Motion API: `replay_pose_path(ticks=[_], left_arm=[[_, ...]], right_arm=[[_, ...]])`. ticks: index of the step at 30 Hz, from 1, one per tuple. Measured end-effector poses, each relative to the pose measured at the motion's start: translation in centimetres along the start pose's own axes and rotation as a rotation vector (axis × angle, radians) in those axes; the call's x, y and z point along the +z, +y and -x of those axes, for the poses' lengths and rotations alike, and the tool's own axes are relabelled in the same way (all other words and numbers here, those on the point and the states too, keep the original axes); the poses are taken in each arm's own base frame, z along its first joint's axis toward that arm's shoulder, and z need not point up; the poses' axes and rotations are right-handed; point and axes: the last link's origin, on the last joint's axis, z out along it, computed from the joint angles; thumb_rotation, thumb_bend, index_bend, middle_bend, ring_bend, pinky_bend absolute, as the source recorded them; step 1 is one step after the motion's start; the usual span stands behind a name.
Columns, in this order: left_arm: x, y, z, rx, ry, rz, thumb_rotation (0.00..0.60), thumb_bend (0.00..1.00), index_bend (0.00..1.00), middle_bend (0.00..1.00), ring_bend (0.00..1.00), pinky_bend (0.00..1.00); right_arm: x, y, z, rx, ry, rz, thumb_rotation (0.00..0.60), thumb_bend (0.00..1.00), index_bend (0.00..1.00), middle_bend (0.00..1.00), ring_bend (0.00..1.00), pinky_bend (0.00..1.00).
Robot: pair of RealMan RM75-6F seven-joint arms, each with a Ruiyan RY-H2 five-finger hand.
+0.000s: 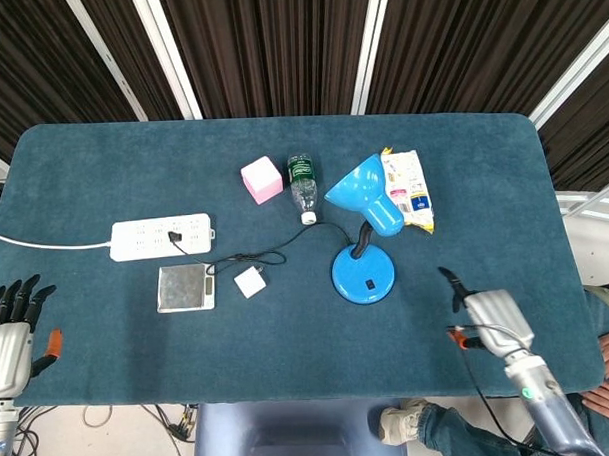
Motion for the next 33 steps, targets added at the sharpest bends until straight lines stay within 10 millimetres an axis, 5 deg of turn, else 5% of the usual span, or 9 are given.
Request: replay_pose_path(ticks=[8,15,33], left_arm=[[0.1,-0.1,-0.1,-0.006,0.0,-0.004,0.6,0.47,0.17,0.04,0.0,0.0],[0.1,-0.1,-0.1,-0.006,-0.001,-0.004,0.6,0.47,0.17,0.04,0.0,0.0],[0.1,-0.2,0.0,-0.004,-0.004,-0.008,0.6,0.47,0.17,0.04,0.0,0.0]], right_arm=[[3.6,-3.6,1.7,-0.009,-0.095,-0.044,0.6,0.49,0.0,0.64,0.71,1.0],[5.4,-5.2,3.1,-0.008,-0.146,-0.043,0.6,0.5,0.0,0.64,0.71,1.0],[6.7,-5.8,5.0,-0.051,-0.229,-0.042,0.6,0.49,0.0,0.64,0.71,1.0]])
